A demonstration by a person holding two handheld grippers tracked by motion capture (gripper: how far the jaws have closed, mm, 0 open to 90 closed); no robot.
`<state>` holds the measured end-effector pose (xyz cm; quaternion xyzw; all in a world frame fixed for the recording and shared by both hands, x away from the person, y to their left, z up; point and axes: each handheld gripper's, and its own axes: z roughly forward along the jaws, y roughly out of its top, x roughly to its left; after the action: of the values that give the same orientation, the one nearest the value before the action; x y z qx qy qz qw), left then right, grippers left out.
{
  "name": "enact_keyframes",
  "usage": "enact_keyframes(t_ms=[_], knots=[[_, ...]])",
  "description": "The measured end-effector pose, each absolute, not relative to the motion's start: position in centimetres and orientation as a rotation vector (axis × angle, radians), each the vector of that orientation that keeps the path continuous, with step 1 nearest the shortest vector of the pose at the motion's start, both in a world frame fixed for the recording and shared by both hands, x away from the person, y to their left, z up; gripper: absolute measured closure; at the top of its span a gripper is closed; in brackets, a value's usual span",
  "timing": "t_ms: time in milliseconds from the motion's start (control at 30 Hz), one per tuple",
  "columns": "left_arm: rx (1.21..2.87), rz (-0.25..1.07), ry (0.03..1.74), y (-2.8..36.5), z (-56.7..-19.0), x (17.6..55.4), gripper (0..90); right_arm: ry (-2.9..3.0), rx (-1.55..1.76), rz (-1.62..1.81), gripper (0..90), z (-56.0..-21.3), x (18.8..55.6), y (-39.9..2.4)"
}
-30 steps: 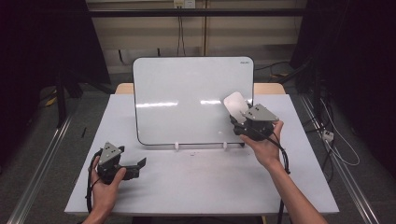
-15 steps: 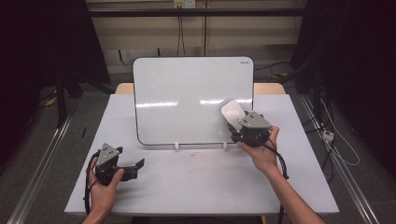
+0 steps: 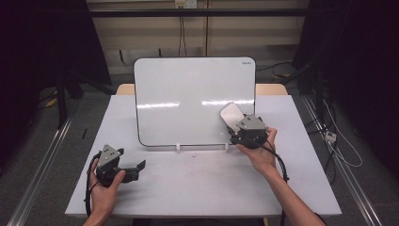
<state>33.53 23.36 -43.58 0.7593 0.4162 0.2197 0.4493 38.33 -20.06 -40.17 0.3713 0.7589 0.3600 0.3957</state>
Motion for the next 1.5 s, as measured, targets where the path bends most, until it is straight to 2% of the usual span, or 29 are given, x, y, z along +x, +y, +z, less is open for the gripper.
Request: enact_keyframes(t_ms=[1200,1267,1500], knots=[[1.875,0.529,1.046,23.1,-43.8,34.0,4.9,1.948,0.972,0.881,29.2,-40.9,38.9,-19.7],[1.877,0.525,1.044,23.1,-43.8,34.0,4.9,1.954,0.989,0.896,28.0,-40.9,38.9,-19.8],[1.869,0.529,1.043,23.3,-43.8,33.8,4.9,1.979,1.062,0.969,12.6,-40.6,38.8,-20.6]])
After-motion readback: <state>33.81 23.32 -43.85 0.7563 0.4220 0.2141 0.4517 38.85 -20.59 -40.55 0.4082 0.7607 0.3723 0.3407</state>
